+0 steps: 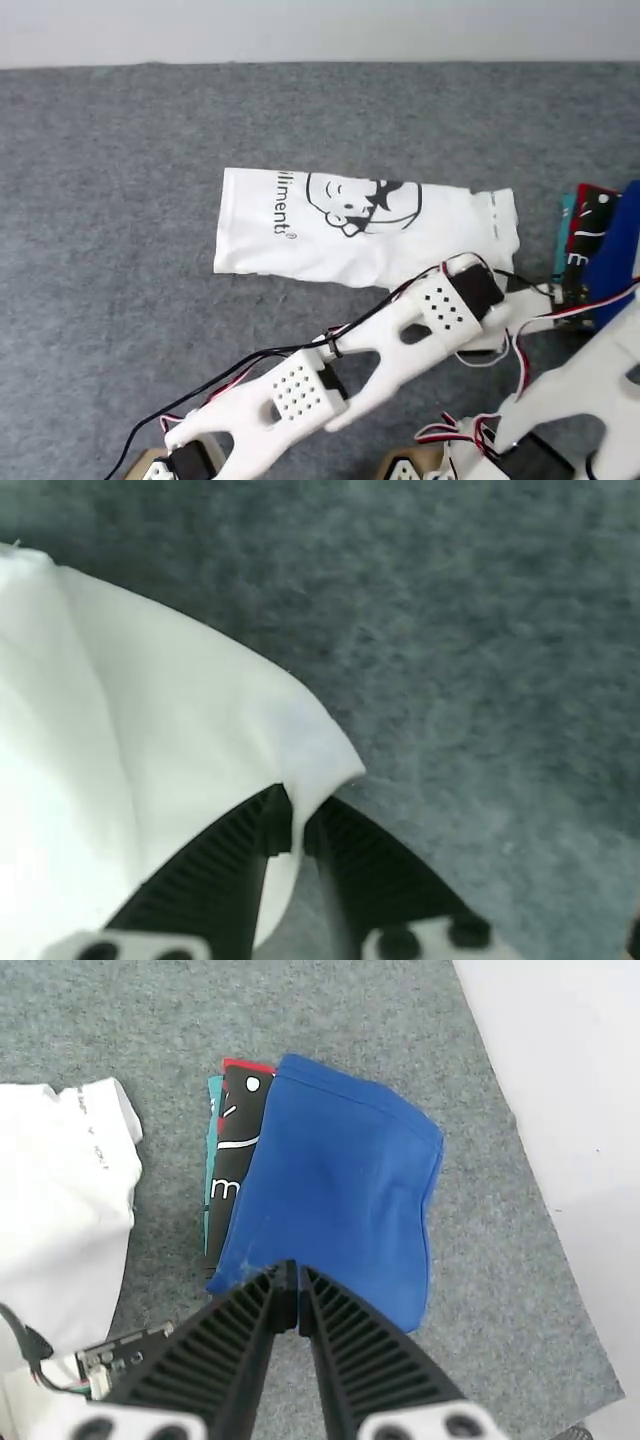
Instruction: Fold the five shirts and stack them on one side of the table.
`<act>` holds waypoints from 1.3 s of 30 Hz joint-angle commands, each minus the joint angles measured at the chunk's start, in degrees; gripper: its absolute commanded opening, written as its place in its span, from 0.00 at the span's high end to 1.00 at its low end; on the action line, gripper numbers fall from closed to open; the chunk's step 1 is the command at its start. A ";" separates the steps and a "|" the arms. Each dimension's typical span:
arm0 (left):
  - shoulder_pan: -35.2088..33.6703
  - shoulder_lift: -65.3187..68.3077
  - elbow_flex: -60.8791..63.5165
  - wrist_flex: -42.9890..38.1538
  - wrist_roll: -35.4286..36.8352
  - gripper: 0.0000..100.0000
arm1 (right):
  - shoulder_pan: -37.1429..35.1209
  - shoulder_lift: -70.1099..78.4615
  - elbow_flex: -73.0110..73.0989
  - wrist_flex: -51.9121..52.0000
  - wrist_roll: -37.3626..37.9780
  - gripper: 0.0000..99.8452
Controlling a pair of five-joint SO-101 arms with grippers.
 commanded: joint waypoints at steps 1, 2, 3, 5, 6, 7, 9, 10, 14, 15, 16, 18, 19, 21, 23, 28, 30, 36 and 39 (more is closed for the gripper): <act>0.79 -8.00 2.77 1.32 -0.44 0.99 | 0.48 -1.10 -0.35 2.15 0.53 0.99; 0.44 -8.26 2.86 0.88 -0.62 0.99 | 0.48 -1.01 -0.35 2.15 0.53 0.99; -0.35 -8.26 2.86 -0.09 -0.62 0.99 | 0.48 -1.01 -0.35 2.15 0.53 0.99; -2.20 -8.26 3.30 -2.90 -0.62 0.99 | 0.40 -0.92 -0.35 2.15 0.53 0.99; -3.16 -8.18 3.38 -4.48 -0.26 0.99 | 0.31 -0.92 -0.26 2.15 0.53 0.99; -4.13 -7.82 3.38 -5.80 -0.26 0.99 | 0.22 -0.92 0.18 2.07 0.53 0.99; -5.45 -6.51 2.95 -8.35 -0.26 0.99 | 0.22 -0.92 1.41 2.07 0.53 0.99; -6.15 -5.89 2.95 -9.76 -0.26 0.99 | 0.22 -0.92 2.29 2.07 0.53 0.99; -8.79 -3.52 2.95 -15.65 -0.53 0.99 | 0.22 -1.45 5.19 2.07 0.53 0.99; -9.41 -3.16 2.95 -17.05 -0.53 0.99 | 0.22 -1.45 5.54 2.07 0.53 0.99; -9.93 -2.73 2.95 -18.64 -0.62 0.99 | 0.22 -1.45 5.63 2.07 0.53 0.99; -10.99 -1.93 2.95 -21.98 -0.62 0.99 | 0.22 -1.45 5.63 2.07 0.53 0.99; -11.52 -1.49 2.95 -23.56 -0.62 0.99 | 0.22 -1.45 5.63 2.07 0.53 0.99; -12.40 -0.70 2.95 -26.55 -0.70 0.99 | 0.22 -1.45 5.63 2.07 0.53 0.99; -13.36 0.26 2.95 -29.27 -1.58 0.99 | 0.22 -1.45 5.63 2.07 0.53 0.99; -15.47 3.34 2.95 -34.11 -4.31 0.98 | 0.22 -1.45 5.63 2.07 0.53 0.99; -16.18 4.04 2.95 -34.37 -4.75 0.98 | 0.22 -1.45 5.63 2.07 0.53 0.99; -17.32 4.22 2.95 -33.93 -5.10 0.88 | 0.22 -1.45 5.63 2.07 0.53 0.99; -17.85 4.04 2.51 -33.85 -4.48 0.87 | 0.31 -1.45 5.63 2.07 0.53 0.99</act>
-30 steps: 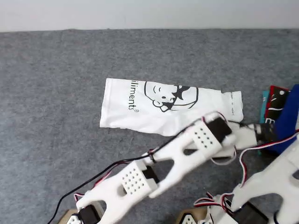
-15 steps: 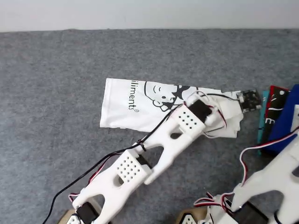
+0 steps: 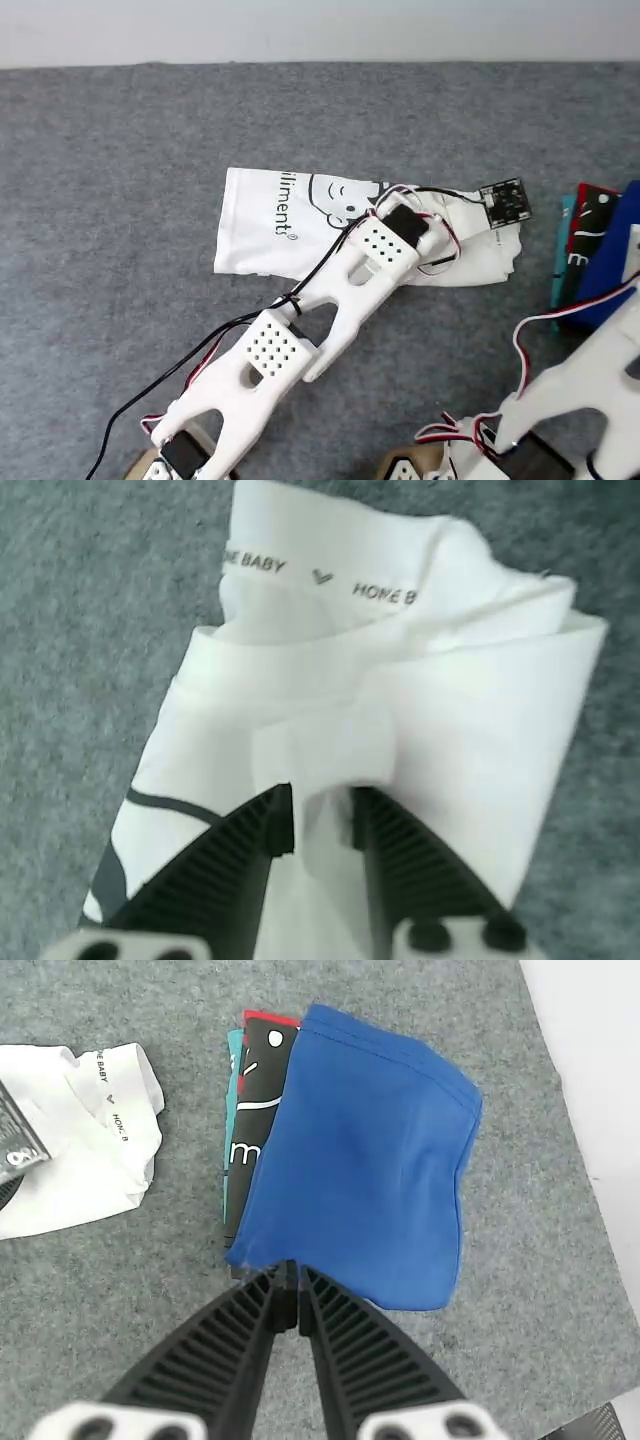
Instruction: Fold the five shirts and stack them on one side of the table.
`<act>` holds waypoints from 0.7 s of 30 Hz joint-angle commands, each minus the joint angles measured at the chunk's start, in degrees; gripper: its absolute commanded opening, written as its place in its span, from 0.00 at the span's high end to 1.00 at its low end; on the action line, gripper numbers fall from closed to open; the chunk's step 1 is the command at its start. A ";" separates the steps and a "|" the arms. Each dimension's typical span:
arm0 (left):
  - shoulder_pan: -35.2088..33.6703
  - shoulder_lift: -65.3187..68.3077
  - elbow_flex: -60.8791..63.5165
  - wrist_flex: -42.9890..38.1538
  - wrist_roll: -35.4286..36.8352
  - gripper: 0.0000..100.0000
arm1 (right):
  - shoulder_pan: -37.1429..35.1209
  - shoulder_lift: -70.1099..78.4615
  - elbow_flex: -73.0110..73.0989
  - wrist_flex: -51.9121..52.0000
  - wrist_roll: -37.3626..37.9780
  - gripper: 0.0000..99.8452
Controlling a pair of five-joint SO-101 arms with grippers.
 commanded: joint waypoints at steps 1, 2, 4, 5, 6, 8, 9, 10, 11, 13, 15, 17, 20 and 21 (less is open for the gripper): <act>-0.79 -1.41 -2.15 -0.18 0.53 0.87 | 0.40 -1.45 -0.35 2.07 0.53 0.99; -0.88 -1.32 -3.30 0.97 0.53 0.87 | 0.40 -1.45 -0.35 2.07 0.53 0.99; -0.88 -1.23 -5.41 3.43 0.53 0.87 | 0.40 -1.45 -0.35 2.07 0.53 0.99; -0.97 -1.23 -6.55 4.48 0.62 0.87 | 0.40 -1.45 -0.35 2.07 0.53 0.99; -1.23 -1.14 -7.78 5.27 0.62 0.87 | 0.40 -1.45 -0.35 2.07 0.53 0.99; -1.93 -0.70 -9.54 6.15 0.53 0.87 | 0.40 -1.45 -0.35 2.07 0.53 0.99; -2.29 -0.62 -9.45 6.24 0.44 0.87 | 0.40 -1.45 -0.35 2.07 0.53 0.99; -2.81 -0.18 -9.01 6.07 0.44 0.86 | 0.31 -1.45 -0.35 2.07 0.53 0.99; -3.16 0.53 -8.92 6.07 0.35 0.85 | 0.31 -1.45 -0.35 2.07 0.53 0.99; -4.13 2.11 -8.92 5.98 0.35 0.84 | 0.22 -1.45 -0.35 2.07 0.53 0.99; -4.84 3.08 -8.92 5.98 0.35 0.84 | 0.22 -1.45 -0.35 2.07 0.53 0.99; -5.10 3.16 -9.36 6.33 0.35 0.84 | 0.22 -1.45 -0.35 2.07 0.53 0.99; -5.27 1.67 -11.91 8.35 0.44 0.84 | 0.22 -1.45 -0.35 2.07 0.53 0.99; -5.27 1.14 -13.05 9.23 0.44 0.84 | 0.22 -1.45 -0.35 2.07 0.53 0.99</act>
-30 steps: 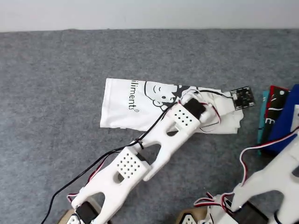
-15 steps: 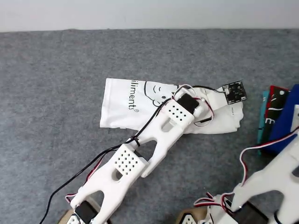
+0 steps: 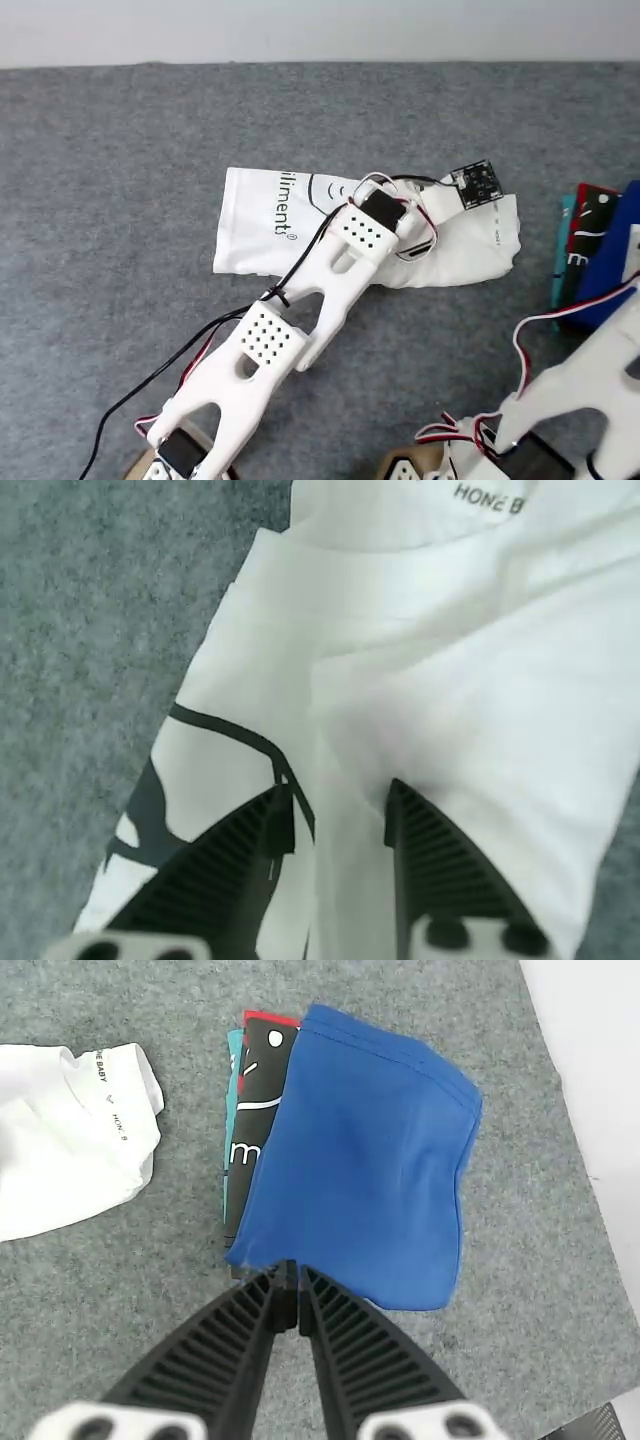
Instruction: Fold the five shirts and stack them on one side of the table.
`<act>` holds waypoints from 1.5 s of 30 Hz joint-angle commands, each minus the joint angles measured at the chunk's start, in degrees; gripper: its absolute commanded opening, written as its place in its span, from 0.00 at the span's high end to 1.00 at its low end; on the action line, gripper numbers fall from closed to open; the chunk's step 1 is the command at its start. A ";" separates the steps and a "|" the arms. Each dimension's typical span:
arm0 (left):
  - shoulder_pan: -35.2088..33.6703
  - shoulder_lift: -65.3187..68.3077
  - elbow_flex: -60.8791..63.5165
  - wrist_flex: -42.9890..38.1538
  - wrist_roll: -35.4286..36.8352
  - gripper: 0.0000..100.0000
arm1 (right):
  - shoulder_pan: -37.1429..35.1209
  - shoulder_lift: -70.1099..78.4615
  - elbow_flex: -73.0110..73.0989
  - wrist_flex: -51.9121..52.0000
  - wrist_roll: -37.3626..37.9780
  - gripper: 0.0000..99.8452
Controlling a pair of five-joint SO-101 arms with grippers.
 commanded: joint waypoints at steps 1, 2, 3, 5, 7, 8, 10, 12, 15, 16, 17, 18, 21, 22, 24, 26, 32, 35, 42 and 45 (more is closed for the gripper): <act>-0.53 -3.69 -6.20 3.08 0.26 0.84 | 0.22 -1.45 -0.35 2.07 0.53 0.99; -0.35 -4.31 -7.69 4.40 0.26 0.84 | 0.22 -1.45 -0.35 2.07 0.53 0.99; 0.00 -4.92 -9.45 5.89 0.26 0.84 | 0.22 -1.45 -0.35 2.07 0.53 0.99; 1.14 -6.07 -12.97 9.41 0.26 0.84 | 0.22 -1.54 -0.35 2.07 0.53 0.99; 2.55 -7.12 -16.84 13.63 0.26 0.84 | 0.22 -1.54 -0.35 2.07 0.53 0.99; 3.34 -7.56 -18.68 15.74 0.26 0.84 | 0.22 -1.54 -0.35 2.07 0.53 0.99; 5.45 -8.18 -21.76 20.75 0.53 0.84 | 0.22 -1.54 -0.35 2.07 0.53 0.99; 8.00 -8.09 -24.31 27.25 0.70 0.84 | 0.22 -1.54 -0.35 2.07 0.53 0.99; 8.35 -8.44 -22.90 27.08 6.33 0.85 | 0.22 -1.54 -0.35 2.07 0.53 0.99; 8.09 -8.18 -22.55 27.08 6.77 0.85 | 0.31 -1.54 -0.35 2.07 0.53 0.99; 8.09 -7.91 -22.29 27.08 6.51 0.85 | 0.31 -1.54 -0.35 2.07 0.53 0.99; 8.00 -7.65 -21.23 27.08 6.59 0.85 | 0.40 -1.54 -0.35 2.07 0.53 0.99; 7.03 -6.59 -17.10 27.08 6.59 0.85 | 0.40 -1.54 -0.35 2.07 0.53 0.99; 6.24 -6.15 -15.87 27.08 6.59 0.85 | 0.40 -1.54 -0.35 2.07 0.53 0.99; 4.04 -5.27 -13.23 27.08 6.59 0.87 | 0.40 -1.54 -0.35 2.07 0.53 0.99; 2.02 -3.69 -11.12 27.08 6.33 0.89 | 0.40 -1.54 -0.35 2.07 0.53 0.99; -3.16 2.55 -9.98 25.67 6.24 0.89 | 0.22 -1.36 -0.35 2.07 0.53 0.99; -3.52 2.99 -11.38 25.23 6.24 0.89 | 0.13 -1.19 -0.35 2.07 0.53 0.99; -2.55 2.02 -19.91 26.99 6.68 0.89 | 0.31 -1.54 -0.35 2.07 0.53 0.99; -2.55 0.18 -22.90 26.99 7.03 0.89 | 0.40 -1.63 -0.35 2.07 0.53 0.99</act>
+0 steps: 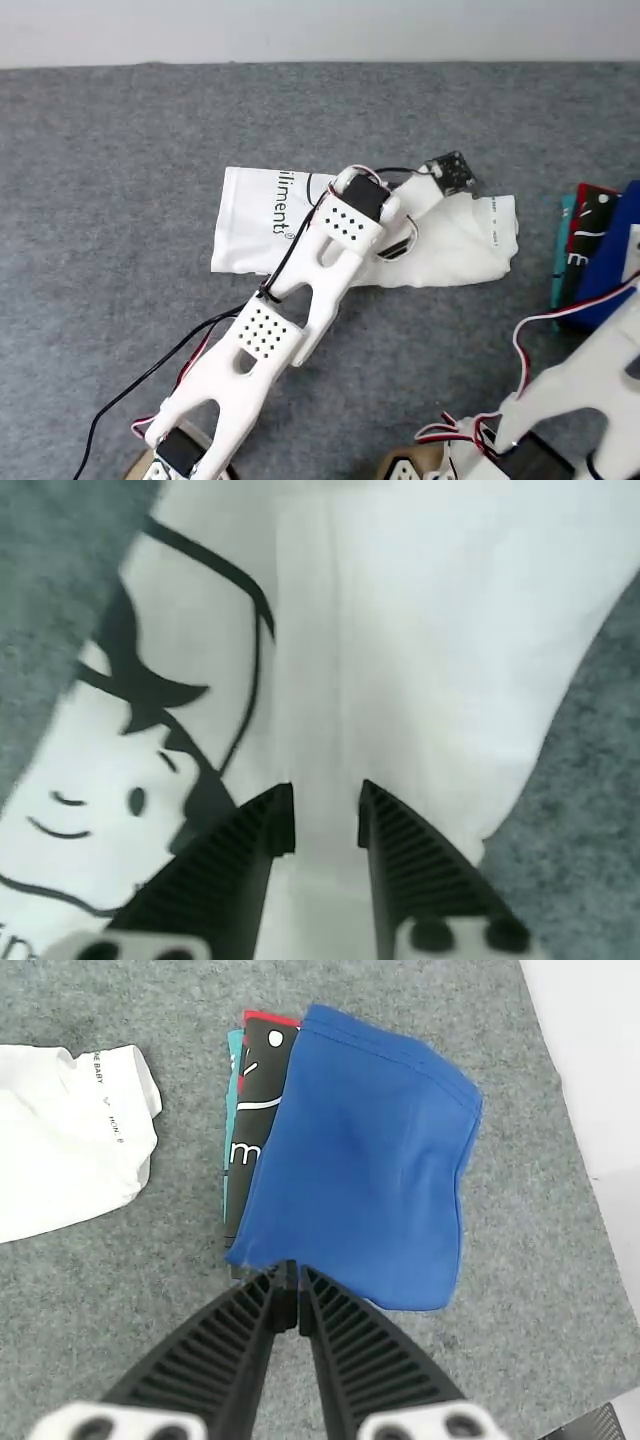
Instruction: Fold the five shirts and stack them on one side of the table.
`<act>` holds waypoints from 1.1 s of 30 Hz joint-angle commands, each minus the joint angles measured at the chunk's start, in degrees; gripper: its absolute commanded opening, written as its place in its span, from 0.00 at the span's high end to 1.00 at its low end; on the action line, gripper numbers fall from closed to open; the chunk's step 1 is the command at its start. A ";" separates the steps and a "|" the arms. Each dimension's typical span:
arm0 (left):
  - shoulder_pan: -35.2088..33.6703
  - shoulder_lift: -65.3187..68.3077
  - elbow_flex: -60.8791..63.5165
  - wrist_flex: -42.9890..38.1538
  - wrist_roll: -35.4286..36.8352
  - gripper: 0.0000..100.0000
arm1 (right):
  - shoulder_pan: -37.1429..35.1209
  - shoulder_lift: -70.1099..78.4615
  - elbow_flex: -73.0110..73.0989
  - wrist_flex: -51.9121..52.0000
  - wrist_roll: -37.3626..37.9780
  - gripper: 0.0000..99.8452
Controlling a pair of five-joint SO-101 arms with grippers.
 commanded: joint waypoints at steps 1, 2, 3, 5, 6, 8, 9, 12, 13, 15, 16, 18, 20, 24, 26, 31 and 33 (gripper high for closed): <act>0.00 -4.66 -4.97 1.41 1.76 0.89 | 0.40 -1.80 -0.35 2.07 0.53 0.99; 0.00 -5.89 -4.97 1.41 2.90 0.89 | 0.40 -2.24 -0.35 2.07 0.53 0.99; 0.00 -7.21 -4.88 1.41 3.87 0.89 | 0.40 -2.77 -0.35 2.07 0.53 0.99; -0.62 -9.58 -4.79 1.49 5.19 0.89 | 0.22 -3.56 -0.35 2.07 0.53 0.99; -1.32 -10.55 -4.79 1.49 5.71 0.89 | 0.22 -3.82 -0.35 2.07 0.53 0.99; -3.43 -12.57 -4.79 1.49 6.59 0.89 | 0.31 -4.09 -0.35 2.07 0.53 0.99; -4.92 -13.36 -4.70 1.49 6.68 0.89 | 0.31 -4.09 -0.35 2.07 0.53 0.99; -10.55 -15.91 -1.80 1.49 7.30 0.89 | 0.40 -4.09 -0.35 2.15 0.53 0.99; -12.75 -17.05 -0.04 1.49 7.30 0.89 | 0.40 -4.09 -0.35 2.15 0.53 0.99; -17.23 -19.43 4.97 1.49 7.30 0.88 | 0.40 -4.09 -0.35 2.15 0.53 0.99; -19.52 -20.92 7.69 1.49 7.30 0.87 | 0.40 -4.00 -0.35 2.15 0.53 0.99; -23.74 -24.44 13.93 1.49 7.30 0.84 | 0.40 -4.00 -0.35 2.15 0.53 0.99; -27.43 -27.78 20.18 1.49 7.30 0.80 | 0.40 -4.00 -0.35 2.15 0.53 0.99; -32.70 -30.95 30.46 1.49 6.86 0.78 | 0.40 -3.74 -0.35 2.15 0.53 0.99; -34.81 -30.95 33.63 1.41 7.12 0.76 | 0.22 -3.65 -0.26 2.15 0.53 0.99; -36.92 -30.86 39.43 -2.11 7.21 0.73 | 0.13 -4.09 4.04 2.15 0.44 0.99; -36.92 -29.98 41.63 -4.75 7.21 0.73 | 0.22 -4.18 6.51 2.15 0.44 0.99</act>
